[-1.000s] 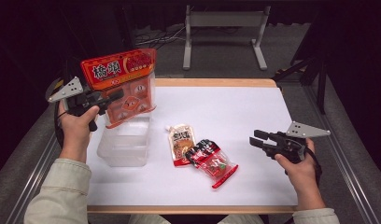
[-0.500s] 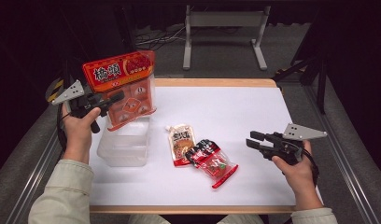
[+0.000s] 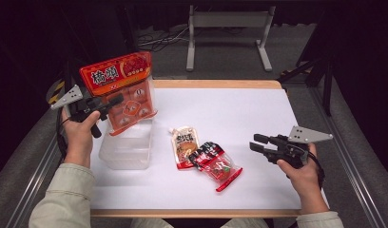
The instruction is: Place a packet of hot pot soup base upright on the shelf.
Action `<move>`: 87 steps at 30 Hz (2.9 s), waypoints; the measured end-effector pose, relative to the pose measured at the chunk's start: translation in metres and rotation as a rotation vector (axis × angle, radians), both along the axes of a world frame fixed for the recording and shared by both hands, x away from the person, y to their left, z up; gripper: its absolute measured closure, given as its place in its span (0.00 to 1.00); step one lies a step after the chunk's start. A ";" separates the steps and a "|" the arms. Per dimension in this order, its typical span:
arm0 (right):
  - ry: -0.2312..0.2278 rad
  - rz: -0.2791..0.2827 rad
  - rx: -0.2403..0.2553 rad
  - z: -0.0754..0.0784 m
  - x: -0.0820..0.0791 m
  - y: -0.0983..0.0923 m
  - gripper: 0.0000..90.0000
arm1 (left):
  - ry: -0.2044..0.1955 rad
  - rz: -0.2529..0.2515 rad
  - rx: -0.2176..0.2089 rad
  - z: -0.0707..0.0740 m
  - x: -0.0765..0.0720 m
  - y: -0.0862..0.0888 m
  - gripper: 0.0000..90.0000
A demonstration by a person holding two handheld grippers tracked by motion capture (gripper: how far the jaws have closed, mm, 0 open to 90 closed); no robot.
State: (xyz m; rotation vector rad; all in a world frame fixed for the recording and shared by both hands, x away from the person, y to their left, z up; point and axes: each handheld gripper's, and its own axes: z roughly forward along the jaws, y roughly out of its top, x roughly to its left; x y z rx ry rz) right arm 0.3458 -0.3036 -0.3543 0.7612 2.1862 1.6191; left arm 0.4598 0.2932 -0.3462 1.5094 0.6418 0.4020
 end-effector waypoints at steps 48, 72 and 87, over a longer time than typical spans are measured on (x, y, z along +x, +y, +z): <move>0.000 0.094 0.007 -0.002 0.002 0.014 0.65 | 0.122 0.040 0.191 -0.025 0.001 -0.012 0.79; 0.009 0.093 0.011 -0.004 0.004 0.015 0.63 | 0.301 0.118 0.219 -0.033 0.010 0.002 0.74; 0.010 0.110 0.015 -0.004 0.009 0.022 0.61 | 0.293 0.213 0.226 -0.027 0.000 -0.005 0.18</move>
